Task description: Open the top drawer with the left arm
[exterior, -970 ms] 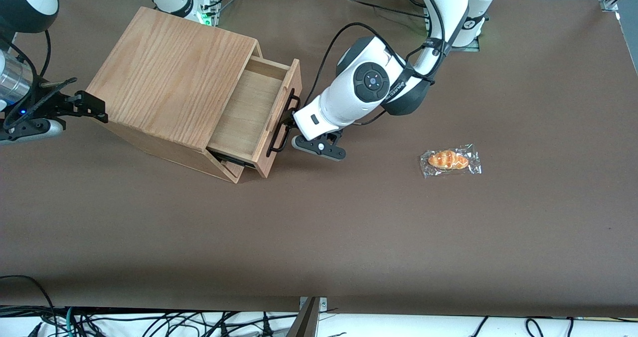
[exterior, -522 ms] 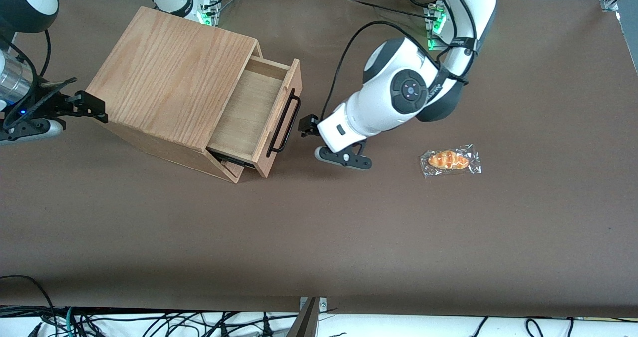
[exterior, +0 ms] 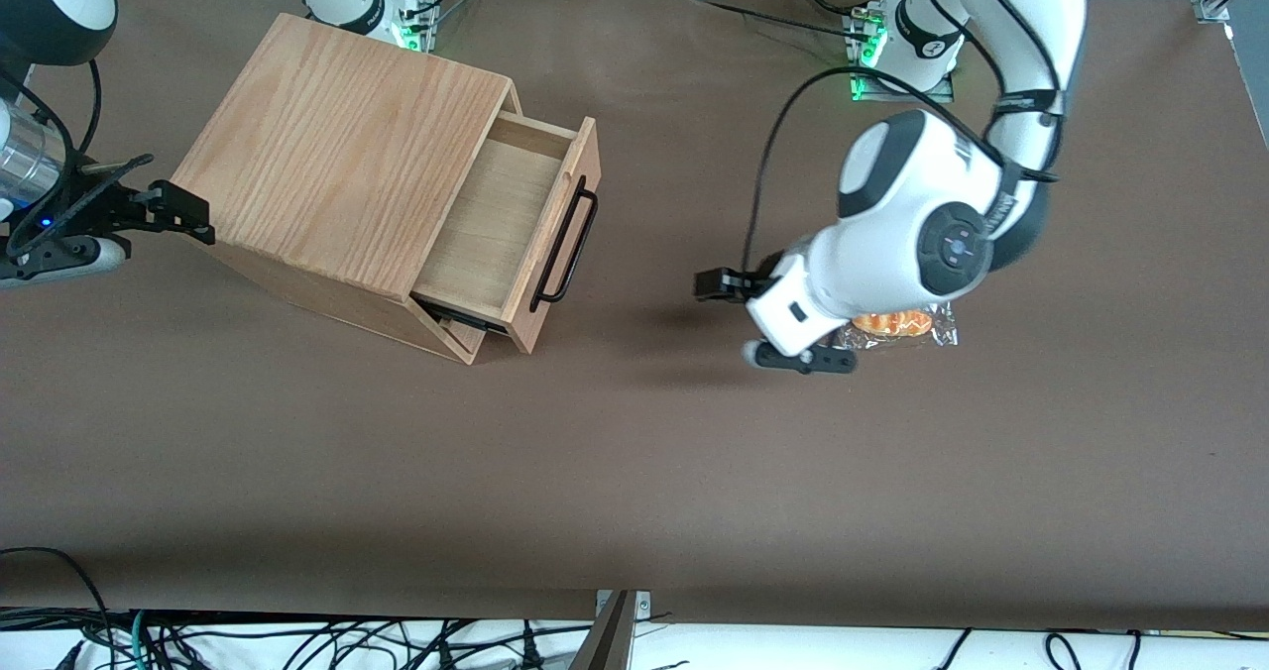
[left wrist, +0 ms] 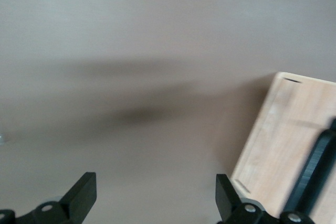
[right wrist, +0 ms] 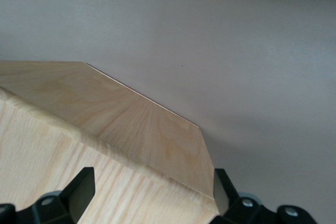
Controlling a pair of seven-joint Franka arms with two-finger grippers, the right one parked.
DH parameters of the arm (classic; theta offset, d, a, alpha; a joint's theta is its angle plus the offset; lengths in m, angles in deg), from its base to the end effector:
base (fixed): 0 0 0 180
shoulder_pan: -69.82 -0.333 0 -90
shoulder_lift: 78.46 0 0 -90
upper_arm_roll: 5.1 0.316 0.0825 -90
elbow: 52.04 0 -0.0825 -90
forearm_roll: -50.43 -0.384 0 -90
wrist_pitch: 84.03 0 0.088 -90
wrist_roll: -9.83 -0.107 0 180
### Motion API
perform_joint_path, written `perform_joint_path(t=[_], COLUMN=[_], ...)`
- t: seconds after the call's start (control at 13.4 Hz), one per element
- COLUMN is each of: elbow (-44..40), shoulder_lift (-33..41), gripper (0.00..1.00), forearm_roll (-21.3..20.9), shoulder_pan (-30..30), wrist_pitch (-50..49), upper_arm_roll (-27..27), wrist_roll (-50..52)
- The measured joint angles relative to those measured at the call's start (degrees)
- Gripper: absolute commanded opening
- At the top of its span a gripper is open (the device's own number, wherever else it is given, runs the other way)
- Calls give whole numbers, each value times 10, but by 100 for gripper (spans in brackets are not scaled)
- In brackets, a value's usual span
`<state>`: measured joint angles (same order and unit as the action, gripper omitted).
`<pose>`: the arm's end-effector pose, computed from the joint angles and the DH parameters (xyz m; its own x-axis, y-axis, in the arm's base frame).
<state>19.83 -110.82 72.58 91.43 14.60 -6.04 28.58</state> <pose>0.6436 -0.3021 0.4332 0.9745 -0.0239 -0.2231 0.0498 -0.9465 0.3188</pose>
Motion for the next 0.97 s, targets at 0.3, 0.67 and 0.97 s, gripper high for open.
perform_joint_path(t=[0.3, 0.67, 0.97], elbow=[1, 2, 2], shoulder_lift=[1, 1, 4], gripper=[100, 100, 100], forearm_roll=[-63, -68, -115], shoulder_pan=[-42, -136, -200], wrist_pitch=[-45, -74, -83], upper_arm_roll=[1, 2, 2], wrist_roll=[-15, -139, -224])
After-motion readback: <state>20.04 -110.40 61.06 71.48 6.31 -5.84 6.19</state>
